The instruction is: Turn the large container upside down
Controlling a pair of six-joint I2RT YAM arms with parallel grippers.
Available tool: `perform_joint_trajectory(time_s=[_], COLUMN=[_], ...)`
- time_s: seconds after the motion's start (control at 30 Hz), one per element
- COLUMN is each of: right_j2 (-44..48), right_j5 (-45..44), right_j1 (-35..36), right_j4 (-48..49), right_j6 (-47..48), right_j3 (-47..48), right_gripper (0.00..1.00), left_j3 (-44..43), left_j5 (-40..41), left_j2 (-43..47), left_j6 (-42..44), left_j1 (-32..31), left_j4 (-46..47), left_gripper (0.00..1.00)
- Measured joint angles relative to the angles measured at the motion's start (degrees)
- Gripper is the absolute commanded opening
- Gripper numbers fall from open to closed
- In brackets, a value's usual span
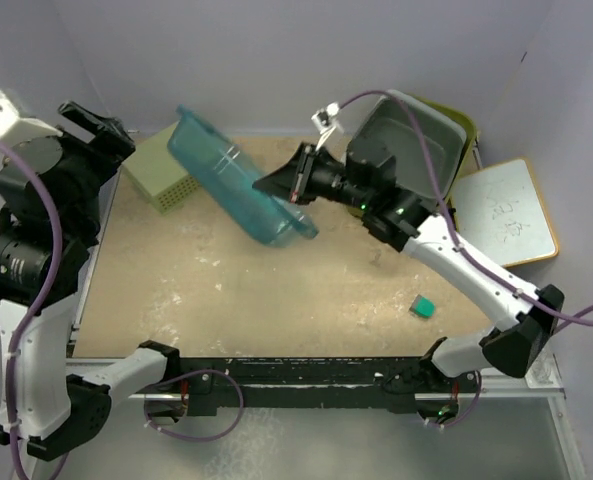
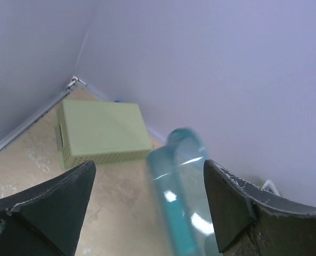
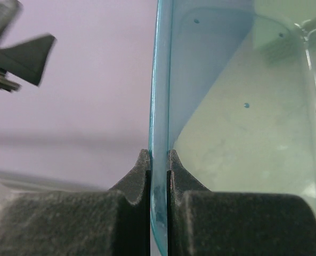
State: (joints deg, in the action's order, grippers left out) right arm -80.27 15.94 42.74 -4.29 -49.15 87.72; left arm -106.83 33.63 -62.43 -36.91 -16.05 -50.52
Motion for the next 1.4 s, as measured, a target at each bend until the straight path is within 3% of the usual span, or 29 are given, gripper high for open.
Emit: perform_joint_trajectory(time_s=[0.23,0.47,0.8,0.93,1.0,1.4], right_j2=[-3.72,-5.29,4.50,9.68,12.33,19.96], right_j5=[4.72,4.68,2.14,-0.79,-1.68,-9.49], right_j1=[2.54,1.29,-5.95,-7.76,-8.41,-8.66], right_j4=[17.79,31.50,49.48,45.75,40.65,12.83], right_j6=[-15.96,-31.56,-51.98,-54.90,-54.55,-39.82], right_j3=[-15.82,-29.11,-52.63,-56.92,-56.92,-55.87], right_gripper=[0.00,0.00,0.00,0.40,0.54,0.98], left_j3=[-1.09,-0.96,2.12,3.63,4.63,18.67], left_j5=[2.84,-1.46,-11.30,-14.51,-16.31,-28.02], left_j2=[0.92,-4.17,-8.61,-9.18,-9.60,-11.43], left_j6=[0.11,1.07,2.43,3.02,3.13,4.02], left_j1=[0.02,0.04,0.04,0.04,0.04,-0.68], left_j4=[-0.57,-1.57,-1.84,-1.64,-1.38,0.70], left_gripper=[0.79,0.79,0.79,0.79,0.79,0.79])
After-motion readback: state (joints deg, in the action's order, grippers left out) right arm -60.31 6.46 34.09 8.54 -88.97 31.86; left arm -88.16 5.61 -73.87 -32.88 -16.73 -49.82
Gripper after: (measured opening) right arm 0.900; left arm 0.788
